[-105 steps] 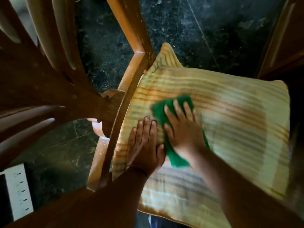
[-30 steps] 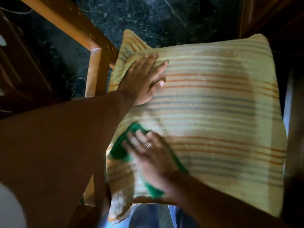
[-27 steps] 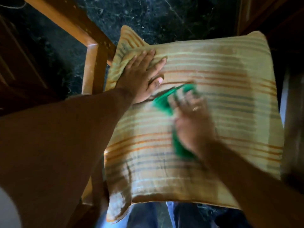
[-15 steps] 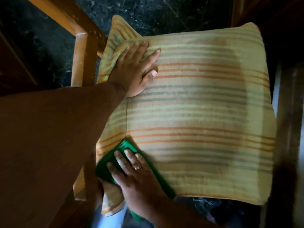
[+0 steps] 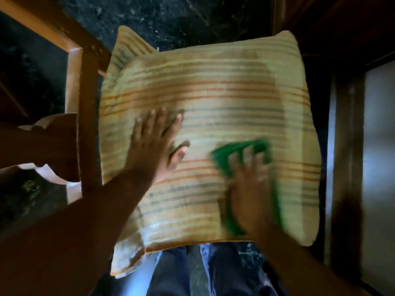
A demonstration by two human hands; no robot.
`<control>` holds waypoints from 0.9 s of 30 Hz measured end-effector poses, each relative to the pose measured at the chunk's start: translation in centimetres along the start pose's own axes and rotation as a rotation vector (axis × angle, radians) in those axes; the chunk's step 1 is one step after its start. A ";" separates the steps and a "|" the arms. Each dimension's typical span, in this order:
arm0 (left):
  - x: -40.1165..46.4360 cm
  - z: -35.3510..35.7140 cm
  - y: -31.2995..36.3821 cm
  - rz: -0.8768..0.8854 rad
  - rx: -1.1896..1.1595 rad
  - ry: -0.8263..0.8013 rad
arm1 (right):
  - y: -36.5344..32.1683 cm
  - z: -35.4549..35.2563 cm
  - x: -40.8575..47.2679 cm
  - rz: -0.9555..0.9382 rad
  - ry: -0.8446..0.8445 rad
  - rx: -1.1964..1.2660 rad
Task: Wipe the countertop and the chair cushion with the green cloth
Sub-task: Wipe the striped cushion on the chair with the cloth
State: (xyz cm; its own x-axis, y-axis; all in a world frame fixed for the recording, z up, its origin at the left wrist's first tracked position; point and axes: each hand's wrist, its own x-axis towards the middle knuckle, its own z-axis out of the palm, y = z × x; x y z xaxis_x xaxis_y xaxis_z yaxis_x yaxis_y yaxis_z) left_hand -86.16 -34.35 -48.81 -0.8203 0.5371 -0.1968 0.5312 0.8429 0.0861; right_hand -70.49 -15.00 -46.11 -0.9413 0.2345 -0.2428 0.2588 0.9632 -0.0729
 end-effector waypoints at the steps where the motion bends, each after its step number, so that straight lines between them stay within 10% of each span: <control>1: -0.4 0.4 -0.5 -0.059 0.001 0.008 | -3.1 0.9 -2.5 -0.196 -0.060 -0.010; 5: -0.4 1.2 -1.3 -0.122 0.014 0.061 | -5.2 1.6 -3.1 -0.470 -0.202 0.122; 14: -0.1 1.8 -1.2 -0.104 0.011 0.103 | 2.9 -6.9 29.4 0.090 0.015 0.101; 21: -0.1 0.9 -1.1 -0.117 -0.022 0.031 | 0.0 -1.0 1.8 -0.603 -0.201 0.071; 27: -0.2 -2.6 0.0 -0.192 -0.132 -0.127 | 1.2 -3.4 0.8 -0.513 -0.330 0.190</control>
State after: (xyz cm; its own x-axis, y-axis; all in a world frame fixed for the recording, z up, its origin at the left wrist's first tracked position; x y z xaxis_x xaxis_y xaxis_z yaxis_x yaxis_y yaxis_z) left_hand -86.49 -34.38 -46.24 -0.8659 0.3649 -0.3420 0.3288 0.9306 0.1606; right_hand -71.67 -13.19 -43.12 -0.8470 -0.3326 -0.4147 -0.1447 0.8949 -0.4222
